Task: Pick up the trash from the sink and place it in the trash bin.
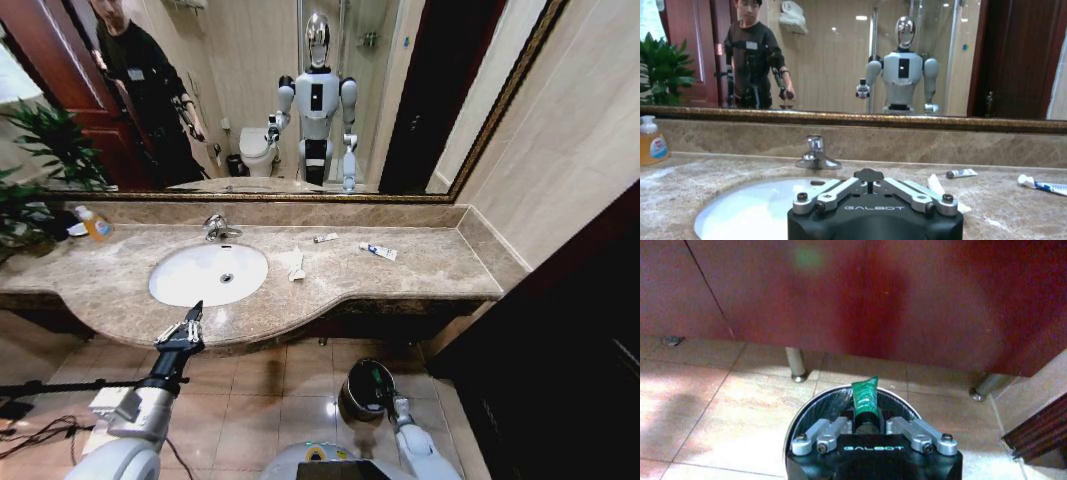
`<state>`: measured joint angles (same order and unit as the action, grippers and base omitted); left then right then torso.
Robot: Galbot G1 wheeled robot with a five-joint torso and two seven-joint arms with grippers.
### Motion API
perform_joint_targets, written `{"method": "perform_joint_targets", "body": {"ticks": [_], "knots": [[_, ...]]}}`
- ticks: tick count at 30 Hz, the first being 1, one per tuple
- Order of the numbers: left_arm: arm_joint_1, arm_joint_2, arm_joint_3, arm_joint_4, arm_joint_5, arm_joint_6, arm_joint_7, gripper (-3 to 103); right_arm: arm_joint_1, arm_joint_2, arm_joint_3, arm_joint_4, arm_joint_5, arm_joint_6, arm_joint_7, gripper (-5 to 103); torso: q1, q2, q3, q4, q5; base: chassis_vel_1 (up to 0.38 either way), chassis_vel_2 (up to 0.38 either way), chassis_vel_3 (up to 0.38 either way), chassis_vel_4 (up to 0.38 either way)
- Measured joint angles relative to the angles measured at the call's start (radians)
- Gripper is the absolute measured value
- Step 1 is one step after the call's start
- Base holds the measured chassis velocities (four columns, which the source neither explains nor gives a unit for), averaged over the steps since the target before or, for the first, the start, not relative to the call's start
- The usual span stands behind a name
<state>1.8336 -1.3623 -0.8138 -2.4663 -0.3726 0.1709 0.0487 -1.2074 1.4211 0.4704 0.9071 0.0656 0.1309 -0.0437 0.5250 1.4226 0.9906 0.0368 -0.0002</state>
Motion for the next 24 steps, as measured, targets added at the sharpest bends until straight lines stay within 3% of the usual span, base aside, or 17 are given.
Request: {"method": "perform_joint_targets", "body": {"ticks": [2,4,8,16,19,21,22,24], "knots": [[0.000,0.000,0.000,0.000,0.000,0.000,0.000,0,0.008,0.001,-0.001,-0.012,0.000,0.003,0.000,18,0.000,0.000,0.000,0.0000,0.0001,0.000,0.000,0.000,0.000],[0.000,0.000,0.000,0.000,0.000,0.000,0.000,0,0.015,0.003,-0.001,-0.023,-0.001,0.007,0.001,22,0.000,0.000,0.000,0.0000,0.0001,0.000,0.000,0.000,0.000],[0.000,0.000,0.000,0.000,0.000,0.000,0.000,0,0.026,0.007,-0.001,-0.047,-0.002,0.021,0.007,44,0.000,0.000,0.000,0.0000,0.0001,0.000,0.000,0.000,0.000],[0.000,0.000,0.000,0.000,0.000,0.000,0.000,0,0.022,0.000,0.002,-0.040,-0.002,0.028,0.008,65,0.000,0.000,0.000,0.0000,0.0002,0.000,0.000,0.000,0.000],[0.000,0.000,0.000,0.000,0.000,0.000,0.000,0,0.016,-0.008,0.004,-0.024,0.001,0.028,0.011,82,0.000,0.000,0.000,0.0000,0.0001,0.000,0.000,0.000,0.000],[0.000,0.000,0.000,0.000,0.000,0.000,0.000,0,0.015,-0.009,0.004,-0.022,0.001,0.028,0.011,82,0.000,0.000,0.000,0.0000,0.0001,0.000,0.000,0.000,0.000],[0.000,0.000,0.000,0.000,0.000,0.000,0.000,0,0.011,-0.012,0.005,-0.015,0.003,0.028,0.012,92,0.000,0.000,0.000,-0.0001,0.0002,0.000,0.000,0.000,0.000],[0.000,0.000,0.000,0.000,0.000,0.000,0.000,0,0.002,-0.017,0.007,0.001,0.008,0.026,0.014,97,0.000,0.000,0.000,0.0000,0.0002,0.000,0.000,0.000,0.000]]}}
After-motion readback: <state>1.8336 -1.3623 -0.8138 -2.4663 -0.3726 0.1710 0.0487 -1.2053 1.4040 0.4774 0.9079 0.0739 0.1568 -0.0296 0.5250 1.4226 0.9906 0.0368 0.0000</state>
